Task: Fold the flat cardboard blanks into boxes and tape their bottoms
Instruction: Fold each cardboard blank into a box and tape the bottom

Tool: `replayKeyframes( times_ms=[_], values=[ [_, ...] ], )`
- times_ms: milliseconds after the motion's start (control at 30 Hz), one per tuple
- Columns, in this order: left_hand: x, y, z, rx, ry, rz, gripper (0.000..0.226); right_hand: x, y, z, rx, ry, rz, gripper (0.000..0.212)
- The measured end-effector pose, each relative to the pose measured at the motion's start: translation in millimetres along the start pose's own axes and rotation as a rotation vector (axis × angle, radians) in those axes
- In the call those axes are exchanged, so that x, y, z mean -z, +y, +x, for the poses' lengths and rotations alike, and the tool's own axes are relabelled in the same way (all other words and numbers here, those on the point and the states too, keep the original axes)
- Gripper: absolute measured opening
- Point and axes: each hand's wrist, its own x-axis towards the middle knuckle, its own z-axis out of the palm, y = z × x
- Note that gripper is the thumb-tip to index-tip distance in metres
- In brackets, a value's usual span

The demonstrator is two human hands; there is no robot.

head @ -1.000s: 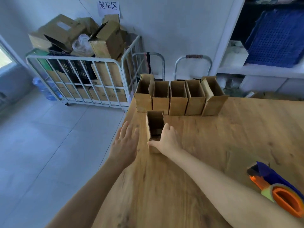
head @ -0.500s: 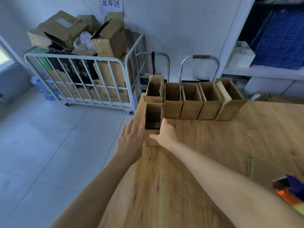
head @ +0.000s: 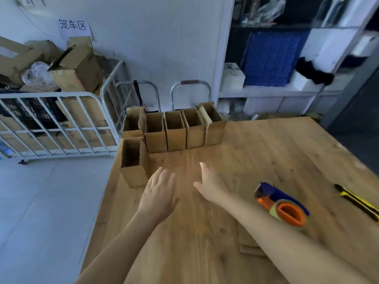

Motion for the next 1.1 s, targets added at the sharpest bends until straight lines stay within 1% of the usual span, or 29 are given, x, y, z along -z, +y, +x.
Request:
replayKeyframes(
  times_ms=[67,133,300,367,467,567,667,733,933,1100],
  values=[
    [-0.4,42.0,4.9,-0.063,-0.009,-0.011,0.067,17.7,36.2,-15.0,-0.03,0.024,-0.028,0.062],
    [-2.7,81.1,11.7,-0.088,-0.02,-0.04,0.063,35.3,71.3,-28.0,-0.035,0.057,-0.07,0.053],
    [-15.0,162.1,21.9,-0.067,-0.093,-0.084,0.06,76.8,167.4,-52.0,-0.075,0.12,-0.171,0.038],
    [-22.1,187.8,23.0,-0.035,-0.142,-0.111,0.06,90.4,204.2,-58.2,-0.109,0.097,-0.198,0.032],
    [-31.9,219.9,22.9,0.02,-0.193,-0.124,0.059,97.2,246.2,-63.9,-0.129,0.007,-0.225,0.026],
    [-39.4,247.2,18.8,0.078,-0.233,-0.147,0.056,96.1,265.7,-63.0,-0.086,-0.059,-0.237,0.007],
    [-45.5,268.2,15.1,0.12,-0.252,-0.152,0.053,96.1,272.0,-62.1,-0.011,-0.101,-0.258,0.01],
    [-47.4,278.8,13.1,0.137,-0.266,-0.142,0.054,97.4,276.6,-63.3,0.018,-0.1,-0.266,0.007],
    [-50.9,297.1,10.3,0.149,-0.259,-0.124,0.055,117.2,308.7,-74.6,-0.114,-0.046,-0.242,0.009],
    [-53.1,296.7,5.9,0.137,-0.225,-0.162,0.049,142.6,348.8,-85.6,-0.206,-0.004,-0.301,0.011]
  ],
)
